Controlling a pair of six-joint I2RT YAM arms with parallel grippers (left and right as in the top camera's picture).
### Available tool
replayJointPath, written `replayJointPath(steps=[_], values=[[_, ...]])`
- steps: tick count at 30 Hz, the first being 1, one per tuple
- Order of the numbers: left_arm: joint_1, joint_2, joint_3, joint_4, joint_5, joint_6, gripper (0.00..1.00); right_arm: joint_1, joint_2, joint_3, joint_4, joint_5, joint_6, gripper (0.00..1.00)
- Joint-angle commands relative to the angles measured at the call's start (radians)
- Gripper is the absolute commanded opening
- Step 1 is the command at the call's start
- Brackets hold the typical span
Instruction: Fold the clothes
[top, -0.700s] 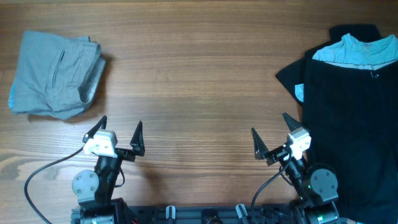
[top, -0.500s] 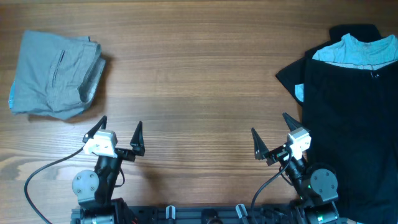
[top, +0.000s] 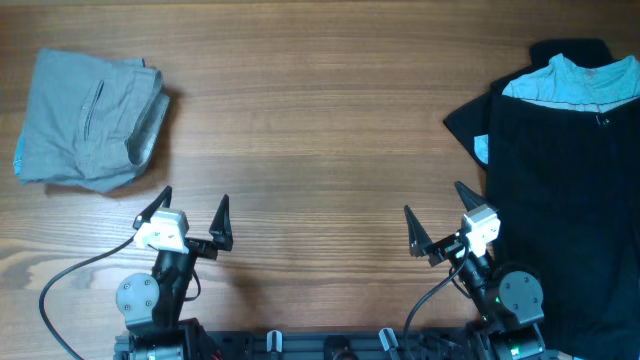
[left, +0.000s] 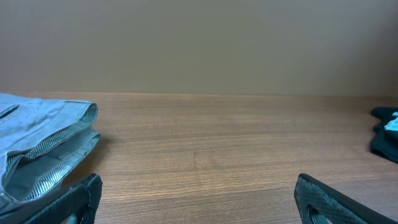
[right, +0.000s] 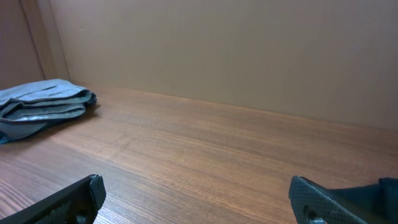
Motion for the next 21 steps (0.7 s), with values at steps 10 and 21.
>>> replayJointPath(steps=[10,21], values=[[-0.005,-0.007,-0.005,0.000,0.002,-0.006,1.00,-0.005,-0.007,-0.001,0.005,0.010,0.013,1.00],[-0.005,-0.007,-0.005,-0.001,-0.001,-0.007,1.00,-0.005,-0.003,-0.001,0.000,0.049,0.011,1.00]])
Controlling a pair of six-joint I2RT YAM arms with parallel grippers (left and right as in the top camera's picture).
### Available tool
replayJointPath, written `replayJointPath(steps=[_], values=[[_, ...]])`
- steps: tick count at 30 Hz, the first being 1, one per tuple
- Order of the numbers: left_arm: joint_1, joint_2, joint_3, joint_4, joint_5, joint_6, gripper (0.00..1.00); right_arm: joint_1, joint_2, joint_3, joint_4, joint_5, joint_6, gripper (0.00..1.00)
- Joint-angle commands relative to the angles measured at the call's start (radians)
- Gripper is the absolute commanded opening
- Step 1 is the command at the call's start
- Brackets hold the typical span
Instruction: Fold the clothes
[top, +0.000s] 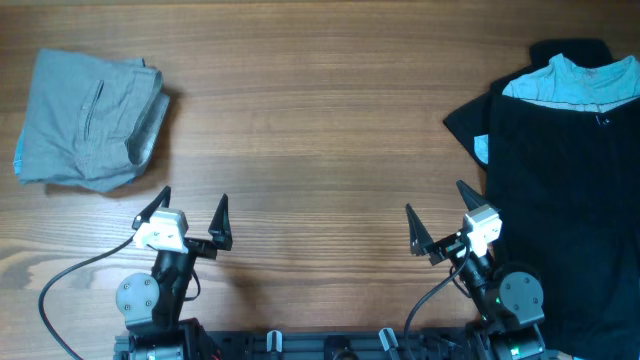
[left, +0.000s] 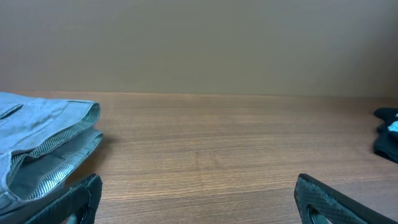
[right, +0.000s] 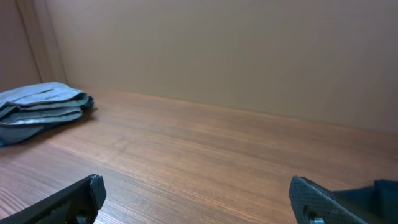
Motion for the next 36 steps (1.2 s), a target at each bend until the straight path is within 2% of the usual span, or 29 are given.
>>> replayJointPath(steps=[1,6,9,14,20,22,25,29,31,32,36], values=[[-0.005,-0.007,-0.005,0.005,0.021,-0.007,1.00,-0.005,0.000,-0.001,-0.003,0.032,0.012,1.00],[-0.005,-0.007,0.016,0.038,0.081,-0.009,1.00,-0.005,0.002,0.032,0.017,-0.001,0.027,1.00],[-0.005,0.019,0.159,-0.004,0.042,-0.011,1.00,-0.005,0.072,0.177,-0.093,0.000,0.092,1.00],[-0.005,0.270,0.496,-0.296,-0.040,-0.010,1.00,-0.005,0.397,0.467,-0.341,0.000,0.144,1.00],[-0.005,0.768,0.987,-0.717,-0.047,-0.010,1.00,-0.005,0.908,0.877,-0.608,-0.001,0.142,1.00],[-0.005,0.912,1.140,-0.848,-0.047,-0.010,1.00,-0.005,1.072,1.034,-0.710,-0.005,0.129,1.00],[-0.005,1.043,1.276,-0.956,-0.047,-0.003,1.00,-0.021,1.212,1.175,-0.766,-0.003,0.058,1.00],[-0.005,1.107,1.312,-0.954,0.075,-0.018,1.00,-0.181,1.391,1.272,-0.757,0.117,0.206,0.99],[-0.005,1.113,1.312,-0.955,0.078,-0.018,1.00,-0.320,1.513,1.290,-0.710,0.126,0.274,0.92],[-0.005,1.112,1.312,-0.953,0.078,-0.018,1.00,-0.364,1.560,1.290,-0.685,0.122,0.283,0.87],[-0.005,1.113,1.312,-0.919,0.077,-0.017,1.00,-0.458,1.756,1.290,-0.597,0.146,0.274,0.86]])
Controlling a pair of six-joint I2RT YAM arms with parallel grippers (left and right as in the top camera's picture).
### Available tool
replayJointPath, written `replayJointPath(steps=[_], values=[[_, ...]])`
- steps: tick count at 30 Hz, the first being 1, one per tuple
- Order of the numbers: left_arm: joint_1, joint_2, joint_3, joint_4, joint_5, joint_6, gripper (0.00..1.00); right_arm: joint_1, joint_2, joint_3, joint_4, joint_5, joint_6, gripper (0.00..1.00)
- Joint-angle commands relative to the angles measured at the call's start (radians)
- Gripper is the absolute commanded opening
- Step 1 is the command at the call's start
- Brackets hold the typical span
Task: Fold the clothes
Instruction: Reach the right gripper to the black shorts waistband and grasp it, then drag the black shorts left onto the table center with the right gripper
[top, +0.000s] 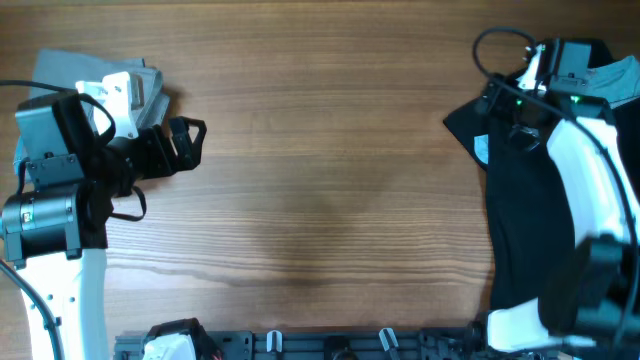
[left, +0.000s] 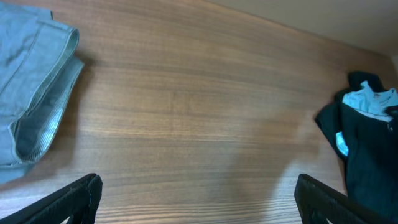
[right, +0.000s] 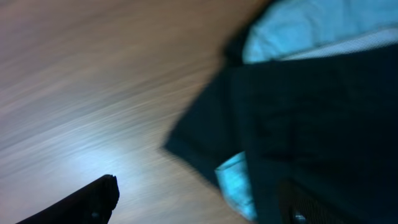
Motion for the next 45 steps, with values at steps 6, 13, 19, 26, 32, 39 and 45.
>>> replayJointPath(steps=[6,13,19,26,32,39,45], values=[[-0.005,0.000,0.022,0.040,0.027,-0.006,1.00,-0.024,0.293,0.016,0.194,0.134,0.026,0.82],[-0.005,0.003,0.021,0.039,0.027,-0.006,1.00,-0.029,0.336,0.021,0.238,0.136,0.023,0.18],[-0.005,0.003,0.022,0.034,0.027,-0.006,0.99,-0.122,0.265,0.032,0.214,0.172,0.023,0.04],[-0.005,0.003,0.022,0.034,0.027,-0.006,0.98,-0.159,0.060,0.032,0.248,-0.125,-0.167,0.04],[-0.003,-0.064,0.022,0.037,0.020,-0.006,0.95,0.219,-0.188,0.032,0.205,-0.308,-0.187,0.04],[-0.004,-0.179,0.022,0.037,-0.106,-0.006,1.00,0.870,-0.154,0.032,0.174,-0.251,-0.186,0.32],[-0.017,-0.153,0.022,0.043,-0.071,-0.006,1.00,0.872,-0.267,0.047,0.151,-0.089,-0.154,0.48]])
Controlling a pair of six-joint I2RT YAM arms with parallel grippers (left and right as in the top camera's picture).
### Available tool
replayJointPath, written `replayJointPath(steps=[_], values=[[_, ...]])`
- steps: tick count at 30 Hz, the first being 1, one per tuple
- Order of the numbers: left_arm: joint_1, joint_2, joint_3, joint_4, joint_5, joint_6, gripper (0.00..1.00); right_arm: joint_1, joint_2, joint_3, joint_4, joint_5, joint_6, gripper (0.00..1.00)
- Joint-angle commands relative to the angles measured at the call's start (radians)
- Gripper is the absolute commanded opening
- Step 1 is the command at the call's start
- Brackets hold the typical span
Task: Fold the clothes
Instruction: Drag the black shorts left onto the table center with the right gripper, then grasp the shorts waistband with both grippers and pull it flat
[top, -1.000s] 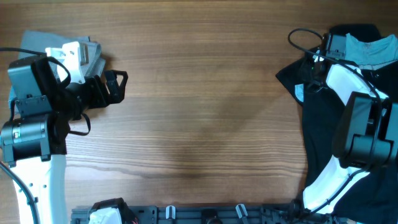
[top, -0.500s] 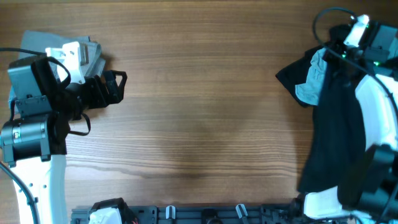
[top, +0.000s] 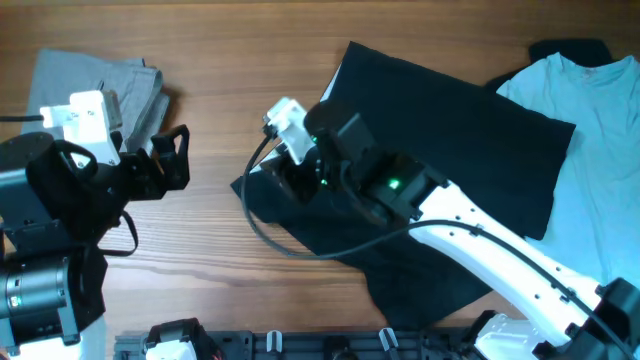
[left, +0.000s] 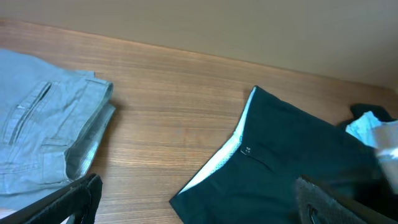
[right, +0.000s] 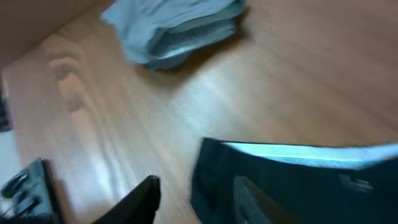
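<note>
A black garment (top: 450, 140) lies spread across the middle of the table, with a pale lining showing along its left edge (left: 227, 152). My right gripper (top: 285, 180) is at that left edge. In the right wrist view its jaws (right: 196, 199) are blurred and partly apart, with the cloth's edge (right: 298, 186) between them and wood showing beside it. My left gripper (top: 172, 168) is wide open above bare wood, between the black garment (left: 292, 168) and the folded grey trousers (left: 37, 130).
The folded grey trousers (top: 110, 70) lie at the far left. A light-blue T-shirt (top: 600, 110) lies at the right edge, with a dark cloth (top: 570, 48) behind it. The right arm crosses the table from the front right corner.
The black garment lay over the T-shirt at the right edge and now lies across the middle, leaving the T-shirt uncovered. My right gripper moved from the far right to the garment's left edge. The left gripper stayed near the trousers.
Both arms first stood at the front edge, jaws open, with the black garment piled on the T-shirt at the right. Then the left gripper was beside the grey trousers and the right was open over the pile. Now the black garment lies at mid-table.
</note>
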Motion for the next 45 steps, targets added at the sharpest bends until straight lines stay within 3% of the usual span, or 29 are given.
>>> replayJointPath(steps=[1,6,10,15,23,25,31,33,35,37,40,42,45], values=[[-0.037,0.074,0.018,0.007,0.038,0.008,0.99,-0.147,-0.138,0.035,-0.002,0.079,0.052,0.53],[-0.271,0.396,0.018,0.024,0.042,0.108,0.94,-0.450,-0.310,0.035,-0.064,0.067,0.160,0.58],[-0.443,0.709,0.018,0.185,0.038,0.203,0.89,-0.619,-0.327,0.035,-0.196,0.062,0.192,0.59],[-0.539,0.946,0.018,0.428,0.013,0.303,0.69,-0.682,-0.294,0.034,-0.309,0.064,0.204,0.60],[-0.552,1.147,0.018,0.592,-0.029,0.302,0.59,-0.682,-0.191,0.034,-0.365,0.067,0.206,0.59],[-0.552,1.170,0.018,0.592,-0.029,0.300,0.51,-0.682,-0.179,0.034,-0.365,0.067,0.207,0.57],[-0.552,1.193,0.016,0.581,0.016,0.298,0.04,-0.682,-0.168,0.034,-0.362,0.068,0.207,0.53],[-0.538,1.193,0.016,0.589,-0.038,0.289,0.04,-0.682,-0.168,0.034,-0.361,0.068,0.207,0.52],[-0.476,1.193,0.016,0.623,-0.267,0.124,0.04,-0.682,-0.168,0.034,-0.359,0.068,0.206,0.51],[-0.374,1.192,0.024,0.634,-0.366,0.022,0.04,-0.682,-0.168,0.034,-0.359,0.069,0.206,0.52],[-0.166,1.192,0.056,0.629,-0.340,-0.089,0.04,-0.682,-0.168,0.034,-0.359,0.073,0.206,0.53],[-0.061,1.192,0.072,0.625,-0.161,-0.095,0.04,-0.682,-0.161,0.034,-0.359,0.085,0.206,0.56],[-0.026,1.183,0.074,0.593,-0.042,-0.092,0.20,-0.682,-0.127,0.032,-0.370,0.121,0.206,0.57]])
